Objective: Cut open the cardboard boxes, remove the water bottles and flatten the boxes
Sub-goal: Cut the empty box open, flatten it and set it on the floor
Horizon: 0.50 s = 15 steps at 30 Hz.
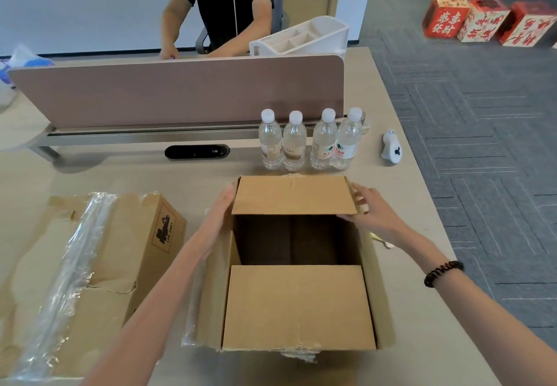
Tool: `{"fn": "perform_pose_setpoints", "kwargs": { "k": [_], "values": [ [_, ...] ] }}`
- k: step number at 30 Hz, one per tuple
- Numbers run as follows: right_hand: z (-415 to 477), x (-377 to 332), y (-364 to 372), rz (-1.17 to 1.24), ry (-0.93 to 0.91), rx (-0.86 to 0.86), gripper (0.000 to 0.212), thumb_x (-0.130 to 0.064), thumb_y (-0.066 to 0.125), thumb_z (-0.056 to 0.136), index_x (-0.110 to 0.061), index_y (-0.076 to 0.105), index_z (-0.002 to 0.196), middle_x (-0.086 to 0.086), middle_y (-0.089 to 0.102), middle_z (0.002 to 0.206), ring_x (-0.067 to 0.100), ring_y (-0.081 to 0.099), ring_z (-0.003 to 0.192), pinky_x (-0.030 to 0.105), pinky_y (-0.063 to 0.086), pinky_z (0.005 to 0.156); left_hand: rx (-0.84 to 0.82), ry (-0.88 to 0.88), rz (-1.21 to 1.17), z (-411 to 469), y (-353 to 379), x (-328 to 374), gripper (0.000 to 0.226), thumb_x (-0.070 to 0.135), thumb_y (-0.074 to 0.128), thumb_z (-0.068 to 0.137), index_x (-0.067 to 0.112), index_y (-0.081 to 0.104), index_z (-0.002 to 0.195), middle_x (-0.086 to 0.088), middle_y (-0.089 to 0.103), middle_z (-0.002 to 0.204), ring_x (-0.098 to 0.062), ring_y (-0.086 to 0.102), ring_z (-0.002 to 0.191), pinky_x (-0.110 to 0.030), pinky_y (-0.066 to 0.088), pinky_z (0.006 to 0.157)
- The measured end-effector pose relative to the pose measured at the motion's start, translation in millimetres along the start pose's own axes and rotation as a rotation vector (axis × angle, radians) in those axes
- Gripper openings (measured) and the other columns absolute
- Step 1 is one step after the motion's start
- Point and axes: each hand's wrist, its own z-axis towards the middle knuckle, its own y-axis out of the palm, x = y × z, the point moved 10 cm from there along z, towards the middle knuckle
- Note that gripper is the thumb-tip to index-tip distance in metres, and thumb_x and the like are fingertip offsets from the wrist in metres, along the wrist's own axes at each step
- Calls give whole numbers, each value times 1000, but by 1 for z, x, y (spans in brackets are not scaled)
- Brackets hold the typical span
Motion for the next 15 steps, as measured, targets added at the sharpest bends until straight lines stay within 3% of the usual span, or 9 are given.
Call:
{"fn": "perform_pose_setpoints", "kwargs": {
  "k": [2, 5, 7, 11, 15],
  "values": [
    [1, 0, -17, 121, -23, 113, 79, -70, 69, 60, -31, 54, 127, -6, 52, 119, 9, 55, 105, 38, 47, 97, 100, 53, 14, -3, -14, 6, 68, 67, 27, 95, 29, 32, 151, 0, 30, 158, -22, 26, 145, -42, 15, 117],
    [9, -15, -28, 225, -61, 204, 47, -57, 70, 77, -23, 64, 109, -4, 61, 112, 10, 58, 99, 28, 45, 85, 164, 149, 36, -2, -25, 20, 41, 32, 41, 104, 30, 41, 145, 3, 34, 155, -16, 30, 140, -40, 18, 116],
    [21, -25, -32, 304, -51, 262, 35, -54, 66, 83, -21, 63, 95, -3, 65, 97, 14, 59, 90, 27, 44, 80, 199, 217, 58, 0, -27, 30, 46, 13, 54, 99, 29, 44, 141, 5, 43, 148, -8, 37, 134, -42, 25, 117],
    [44, -31, -35, 333, 48, 334, 40, -58, 56, 89, -18, 56, 90, -4, 60, 84, 12, 57, 80, 26, 44, 73, 226, 328, 255, 10, -18, 45, 68, 14, 69, 89, 31, 30, 143, 9, 48, 134, -5, 41, 128, -41, 31, 113],
    [63, -27, -32, 248, 115, 334, 43, -59, 47, 93, -18, 51, 80, -5, 56, 79, 15, 54, 80, 30, 40, 71, 217, 389, 545, 22, -8, 53, 88, 18, 70, 89, 48, 11, 148, -2, 42, 148, -18, 42, 132, -45, 27, 112]
  ]
}}
